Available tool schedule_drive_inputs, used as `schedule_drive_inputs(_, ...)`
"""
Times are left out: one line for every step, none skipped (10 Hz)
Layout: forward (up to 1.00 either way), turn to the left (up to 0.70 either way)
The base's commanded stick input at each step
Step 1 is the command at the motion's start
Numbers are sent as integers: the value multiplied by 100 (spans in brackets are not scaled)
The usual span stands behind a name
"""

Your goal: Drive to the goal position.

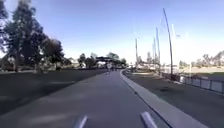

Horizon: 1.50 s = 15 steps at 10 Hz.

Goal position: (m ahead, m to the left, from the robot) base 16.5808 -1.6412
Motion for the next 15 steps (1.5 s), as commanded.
schedule_drive_inputs(98, 0)
schedule_drive_inputs(98, 0)
schedule_drive_inputs(98, 0)
schedule_drive_inputs(98, 0)
schedule_drive_inputs(98, 0)
schedule_drive_inputs(98, 0)
schedule_drive_inputs(98, 0)
schedule_drive_inputs(98, 0)
schedule_drive_inputs(98, 0)
schedule_drive_inputs(98, 0)
schedule_drive_inputs(98, 0)
schedule_drive_inputs(98, 0)
schedule_drive_inputs(98, 0)
schedule_drive_inputs(98, 0)
schedule_drive_inputs(98, 0)
